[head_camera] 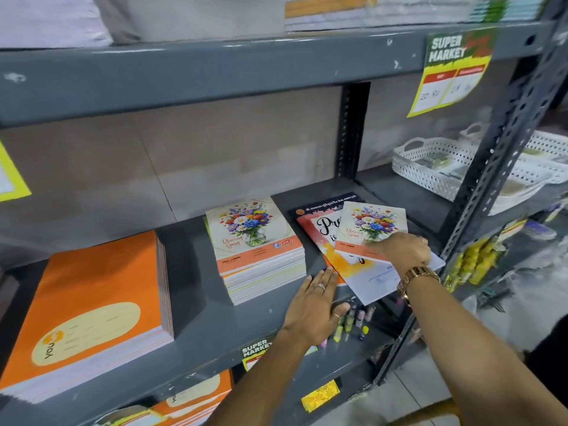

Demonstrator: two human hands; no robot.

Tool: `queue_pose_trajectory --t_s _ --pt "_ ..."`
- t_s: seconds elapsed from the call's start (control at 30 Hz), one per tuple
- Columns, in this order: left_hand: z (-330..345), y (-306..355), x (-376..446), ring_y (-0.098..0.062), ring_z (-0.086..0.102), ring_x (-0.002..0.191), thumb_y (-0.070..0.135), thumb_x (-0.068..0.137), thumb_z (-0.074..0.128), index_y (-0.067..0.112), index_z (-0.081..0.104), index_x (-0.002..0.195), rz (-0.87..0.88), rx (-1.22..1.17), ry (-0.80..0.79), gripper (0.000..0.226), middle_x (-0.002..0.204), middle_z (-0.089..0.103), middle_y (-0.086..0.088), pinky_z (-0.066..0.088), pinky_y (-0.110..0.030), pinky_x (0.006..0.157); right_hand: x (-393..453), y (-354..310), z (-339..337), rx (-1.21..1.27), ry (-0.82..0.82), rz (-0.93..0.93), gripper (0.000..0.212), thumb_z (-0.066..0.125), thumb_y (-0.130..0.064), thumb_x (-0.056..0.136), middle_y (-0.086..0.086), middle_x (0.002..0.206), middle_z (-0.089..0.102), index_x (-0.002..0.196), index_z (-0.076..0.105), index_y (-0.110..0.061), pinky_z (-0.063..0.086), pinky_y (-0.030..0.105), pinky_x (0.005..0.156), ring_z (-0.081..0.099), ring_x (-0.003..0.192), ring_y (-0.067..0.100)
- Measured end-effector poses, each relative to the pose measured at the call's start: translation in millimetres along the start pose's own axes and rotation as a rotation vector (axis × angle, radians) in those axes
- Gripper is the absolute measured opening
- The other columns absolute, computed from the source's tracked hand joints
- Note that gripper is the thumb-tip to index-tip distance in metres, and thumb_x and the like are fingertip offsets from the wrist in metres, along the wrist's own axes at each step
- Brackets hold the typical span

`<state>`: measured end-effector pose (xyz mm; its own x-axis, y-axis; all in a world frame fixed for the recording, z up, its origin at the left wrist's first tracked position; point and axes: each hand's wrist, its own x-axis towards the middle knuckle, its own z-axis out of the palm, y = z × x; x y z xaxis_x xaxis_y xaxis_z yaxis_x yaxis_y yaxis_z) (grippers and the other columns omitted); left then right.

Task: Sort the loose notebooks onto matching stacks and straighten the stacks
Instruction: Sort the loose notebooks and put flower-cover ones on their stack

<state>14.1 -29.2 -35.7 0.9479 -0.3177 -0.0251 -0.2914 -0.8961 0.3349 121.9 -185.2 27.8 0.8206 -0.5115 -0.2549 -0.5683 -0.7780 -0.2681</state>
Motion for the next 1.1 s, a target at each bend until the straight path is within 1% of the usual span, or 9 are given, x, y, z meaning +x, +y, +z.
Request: queue_pose_trajectory --t_s 0.1,0.2,0.37,0.47,0.73,0.9,0.93,1.0,1.1 --pt "0 1 -1 -0.016 0.0 0.147 0.066 0.057 -0.016 0.013 0.0 0.147 -0.002 0.025 -0.01 0.106 0.159 0.001 -0.004 -0.01 -0.027 0.115 -2 -1 -3 0.007 0.033 0.06 0.106 0.067 -0.072 0.061 0.017 0.131 0.045 0.134 0.037 -0.001 0.044 0.029 0.074 0.048 0.119 0.026" --pt "0 0 -1 -0.016 -0.001 0.147 0.067 0.055 -0.017 0.013 0.0 0.147 -0.001 0.019 -0.017 0.108 0.159 0.001 -0.004 -0.008 -0.028 0.116 -5 -3 -4 0.092 0.115 0.063 0.106 0.075 -0.063 0.059 0.018 0.128 0.048 0.129 0.034 0.006 0.049 0.032 0.08 0.052 0.117 0.027" --pt "0 -2 -7 -0.016 -0.003 0.147 0.067 0.056 -0.017 0.011 -0.001 0.147 -0.019 0.011 -0.022 0.108 0.159 0.0 -0.004 -0.006 -0.029 0.118 -13 -10 -18 0.445 0.156 -0.102 0.058 0.066 -0.019 0.086 0.027 0.126 0.055 0.123 0.031 0.009 0.047 0.043 0.091 0.054 0.118 0.04" --pt "-2 -5 -12 -0.017 -0.003 0.147 0.067 0.055 -0.017 0.01 0.0 0.147 -0.033 0.006 -0.029 0.109 0.159 0.0 -0.005 -0.005 -0.029 0.118 -25 -13 -26 0.558 0.207 -0.197 0.041 0.054 -0.009 0.092 0.033 0.124 0.054 0.121 0.033 0.01 0.045 0.049 0.09 0.05 0.118 0.048" --pt "-9 -21 -32 -0.02 0.001 0.147 0.077 0.044 -0.025 0.009 0.002 0.147 -0.077 -0.039 -0.05 0.127 0.159 0.002 -0.008 0.0 -0.03 0.119 -65 -33 -37 0.758 0.312 -0.342 0.028 0.045 -0.012 0.097 0.031 0.112 0.06 0.115 0.039 0.008 0.04 0.042 0.073 0.055 0.107 0.045" --pt "-16 -36 -54 -0.021 -0.001 0.147 0.076 0.043 -0.027 0.009 0.001 0.147 -0.085 0.021 -0.065 0.127 0.159 0.001 -0.008 -0.001 -0.032 0.119 -76 -63 -42 1.054 0.106 -0.316 0.028 0.049 -0.021 0.093 0.022 0.117 0.062 0.113 0.05 -0.001 0.047 0.048 0.092 0.058 0.107 0.04" --pt "-15 -36 -56 -0.021 -0.002 0.147 0.075 0.044 -0.026 0.009 0.001 0.147 -0.074 0.039 -0.071 0.125 0.159 0.0 -0.008 -0.002 -0.032 0.119 -73 -66 -40 1.107 0.042 -0.324 0.02 0.05 -0.022 0.091 0.021 0.113 0.064 0.101 0.054 -0.005 0.05 0.049 0.088 0.061 0.1 0.039" --pt "-17 -39 -63 -0.019 -0.003 0.147 0.071 0.048 -0.022 0.01 -0.001 0.147 -0.073 0.057 -0.077 0.118 0.159 -0.002 -0.007 -0.004 -0.032 0.119 -78 -76 -33 1.156 -0.109 -0.341 0.02 0.05 -0.017 0.09 0.013 0.092 0.062 0.071 0.05 -0.012 0.055 0.033 0.066 0.06 0.073 0.029" --pt "-18 -41 -71 -0.017 -0.004 0.147 0.069 0.051 -0.017 0.011 0.0 0.147 -0.066 0.068 -0.079 0.113 0.159 -0.003 -0.005 -0.005 -0.032 0.119 -92 -87 -16 1.197 -0.316 -0.32 0.03 0.048 -0.005 0.093 0.008 0.067 0.048 0.064 0.042 -0.013 0.039 0.017 0.027 0.051 0.044 0.018"
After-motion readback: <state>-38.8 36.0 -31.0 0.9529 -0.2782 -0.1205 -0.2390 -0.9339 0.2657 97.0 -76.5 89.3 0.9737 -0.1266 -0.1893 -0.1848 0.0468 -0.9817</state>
